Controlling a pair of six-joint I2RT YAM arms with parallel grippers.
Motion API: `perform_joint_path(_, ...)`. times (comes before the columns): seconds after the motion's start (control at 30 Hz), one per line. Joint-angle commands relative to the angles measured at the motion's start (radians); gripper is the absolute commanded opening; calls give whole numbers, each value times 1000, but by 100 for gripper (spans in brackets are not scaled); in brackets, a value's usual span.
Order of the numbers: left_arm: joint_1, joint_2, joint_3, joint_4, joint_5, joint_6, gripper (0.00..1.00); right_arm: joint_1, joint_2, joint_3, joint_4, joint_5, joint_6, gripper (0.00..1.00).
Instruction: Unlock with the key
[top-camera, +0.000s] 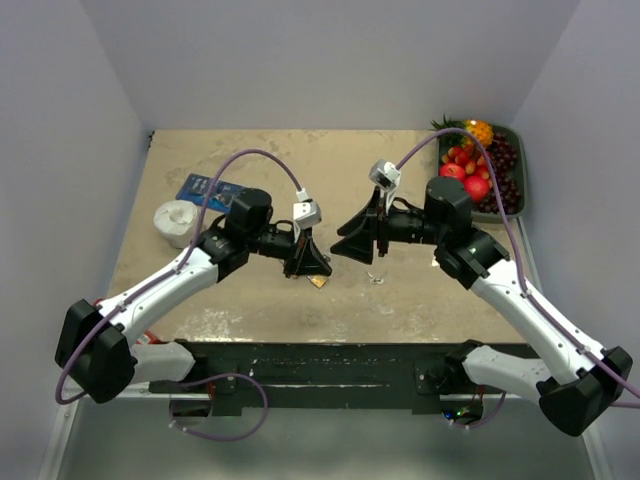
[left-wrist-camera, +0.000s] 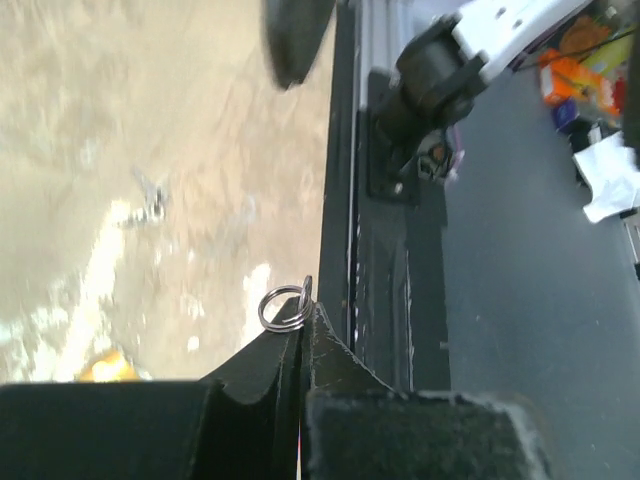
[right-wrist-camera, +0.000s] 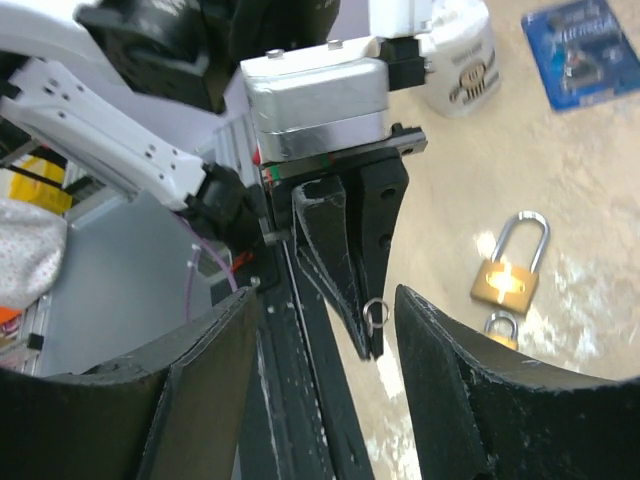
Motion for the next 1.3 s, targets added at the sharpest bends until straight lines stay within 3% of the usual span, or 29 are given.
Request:
perform_joint_path(0.0,-6,40,93,-327,-75,193,0,11,14,12,-136,22,-89,60)
perform_joint_path(0.13,-9,32,97,-342,-62,184,0,32,35,-32,-158,46,-103,57)
perform_joint_path(0.47,-20,34,85,-342,-13,187,0,138,78,-123,6,95,-43,48)
perform_joint_path(0.93,-30,29,76,-341,-6,201,0,152,118,-144,55,105,-35,32)
perform_joint_path(1.27,-32,36,78,-336,-18,200,0,155,114,-157,29,103,-45,31)
